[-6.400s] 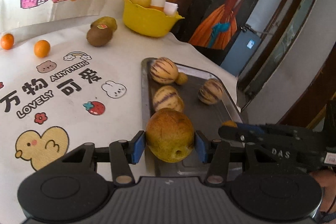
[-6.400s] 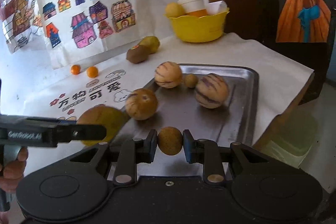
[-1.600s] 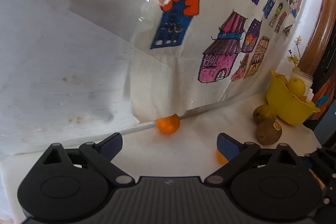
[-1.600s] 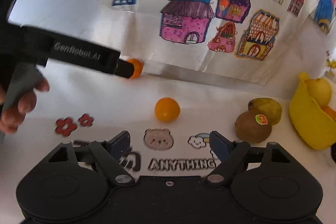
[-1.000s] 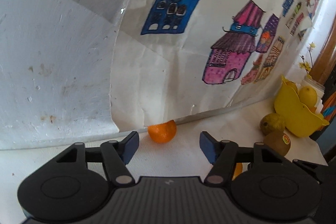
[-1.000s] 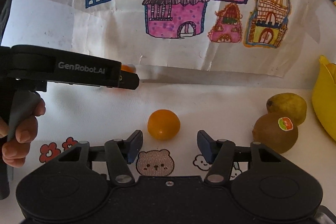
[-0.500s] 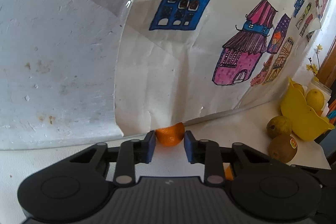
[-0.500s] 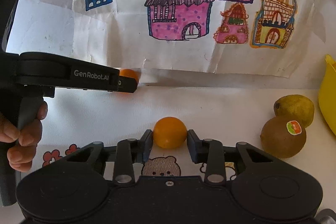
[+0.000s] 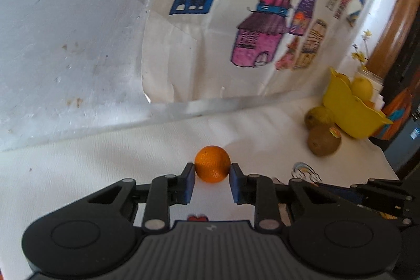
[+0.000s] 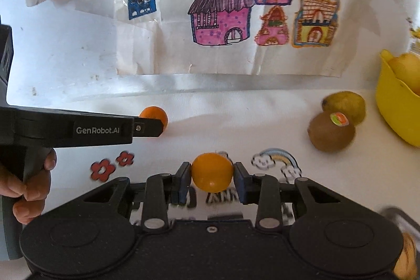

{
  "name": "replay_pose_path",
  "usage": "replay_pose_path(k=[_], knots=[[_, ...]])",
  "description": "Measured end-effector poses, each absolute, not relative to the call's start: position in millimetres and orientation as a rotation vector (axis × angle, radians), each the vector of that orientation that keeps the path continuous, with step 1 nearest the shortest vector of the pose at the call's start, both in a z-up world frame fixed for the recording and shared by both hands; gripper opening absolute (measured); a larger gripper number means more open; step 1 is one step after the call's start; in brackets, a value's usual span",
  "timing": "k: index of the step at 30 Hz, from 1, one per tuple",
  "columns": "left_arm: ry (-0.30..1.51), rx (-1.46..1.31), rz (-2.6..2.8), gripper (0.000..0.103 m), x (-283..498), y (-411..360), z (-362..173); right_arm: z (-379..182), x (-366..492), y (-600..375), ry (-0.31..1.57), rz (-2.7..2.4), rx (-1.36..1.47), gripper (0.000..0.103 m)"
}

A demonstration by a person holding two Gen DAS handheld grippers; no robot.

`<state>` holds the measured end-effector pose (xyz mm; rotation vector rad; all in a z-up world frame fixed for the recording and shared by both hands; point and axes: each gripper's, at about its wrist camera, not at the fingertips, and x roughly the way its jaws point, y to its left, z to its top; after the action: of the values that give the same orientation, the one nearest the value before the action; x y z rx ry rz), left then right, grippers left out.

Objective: Organize fruits
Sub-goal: 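Carry both oranges onto the metal tray and open both tools to release them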

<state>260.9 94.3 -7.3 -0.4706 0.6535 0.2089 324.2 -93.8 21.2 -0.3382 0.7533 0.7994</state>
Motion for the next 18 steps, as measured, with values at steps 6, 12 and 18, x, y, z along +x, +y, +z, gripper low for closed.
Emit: replay_pose_path(k=[6,12,18], knots=[[0.649,-0.424,0.144,0.030,240,72,5,31,293,-131,0.718,0.746,-0.289,0.037],[0.654,-0.389,0.044,0.030,218,41,16,44,249,-177,0.628,0.686,-0.260,0.037],[0.649,-0.353,-0.054,0.030,206,4,28,54,214,-226,0.544,0.573,-0.246,0.037]])
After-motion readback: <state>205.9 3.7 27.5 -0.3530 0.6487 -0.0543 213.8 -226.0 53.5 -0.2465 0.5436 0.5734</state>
